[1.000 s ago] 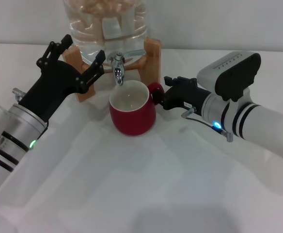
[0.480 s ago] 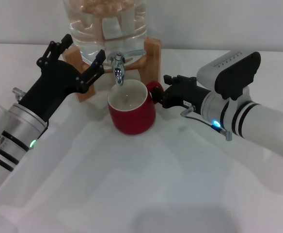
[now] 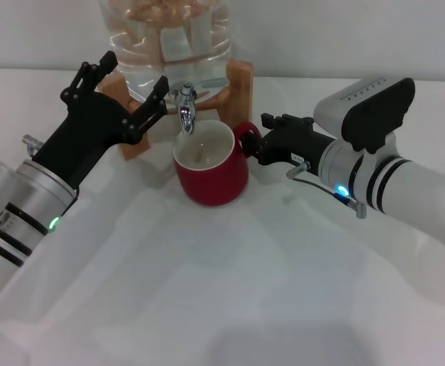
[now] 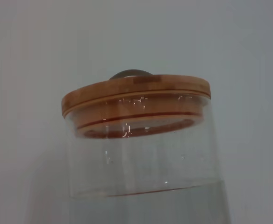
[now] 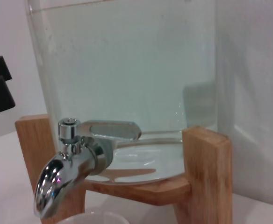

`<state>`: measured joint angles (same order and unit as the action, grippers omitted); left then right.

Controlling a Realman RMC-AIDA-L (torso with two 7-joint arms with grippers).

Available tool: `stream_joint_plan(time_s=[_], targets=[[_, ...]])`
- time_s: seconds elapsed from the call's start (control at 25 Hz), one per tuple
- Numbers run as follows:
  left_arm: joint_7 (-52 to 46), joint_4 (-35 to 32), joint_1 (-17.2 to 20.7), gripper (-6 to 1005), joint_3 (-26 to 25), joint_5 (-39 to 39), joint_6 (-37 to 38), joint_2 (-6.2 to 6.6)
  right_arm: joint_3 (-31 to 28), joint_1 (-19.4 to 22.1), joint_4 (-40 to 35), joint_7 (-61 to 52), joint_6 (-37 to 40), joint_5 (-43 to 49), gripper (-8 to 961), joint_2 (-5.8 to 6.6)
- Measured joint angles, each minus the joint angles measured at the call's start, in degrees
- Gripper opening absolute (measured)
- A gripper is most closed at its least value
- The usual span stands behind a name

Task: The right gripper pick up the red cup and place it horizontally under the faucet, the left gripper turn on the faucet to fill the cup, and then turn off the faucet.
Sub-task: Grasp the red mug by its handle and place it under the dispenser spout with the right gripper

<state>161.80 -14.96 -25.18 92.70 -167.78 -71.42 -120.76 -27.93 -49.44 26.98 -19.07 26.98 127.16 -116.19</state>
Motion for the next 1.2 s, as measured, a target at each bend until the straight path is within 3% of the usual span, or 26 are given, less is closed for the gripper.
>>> stream_joint_plan(time_s=[1.2], targets=[[0.0, -0.3, -0.4, 876, 0.6, 0.0, 1.5, 0.0, 1.9, 2.1, -0.4, 0.5, 1.2, 0.8, 550, 0.0]])
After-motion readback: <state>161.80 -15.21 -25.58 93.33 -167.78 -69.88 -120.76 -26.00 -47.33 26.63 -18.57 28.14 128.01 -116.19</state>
